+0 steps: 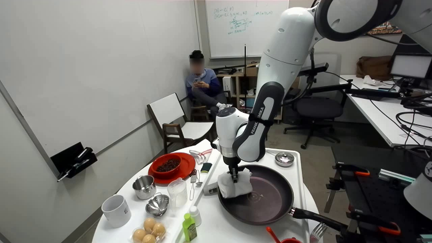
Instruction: Use the tea towel on the tray to wipe the pan
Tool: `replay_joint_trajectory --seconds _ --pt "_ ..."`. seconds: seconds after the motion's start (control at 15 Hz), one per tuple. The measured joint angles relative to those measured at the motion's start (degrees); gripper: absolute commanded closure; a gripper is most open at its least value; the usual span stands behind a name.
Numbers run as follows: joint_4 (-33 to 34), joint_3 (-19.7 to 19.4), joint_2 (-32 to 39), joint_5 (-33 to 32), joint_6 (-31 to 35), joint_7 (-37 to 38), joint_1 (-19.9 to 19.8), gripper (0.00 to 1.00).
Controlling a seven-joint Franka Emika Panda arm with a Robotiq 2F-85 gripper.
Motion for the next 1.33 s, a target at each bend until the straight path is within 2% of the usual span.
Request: replay_joint_trajectory --seconds 0.33,0.8,1.33 --pt "-0.1 0.8 2.0 -0.3 0.1 -0.1 0.9 0.92" --pt "-1.8 1.5 2.4 -3.2 0.2 -0.4 4.5 0.92" --pt "-8.0 2.6 -0.2 -8.5 0.4 -4.7 6.1 0.92"
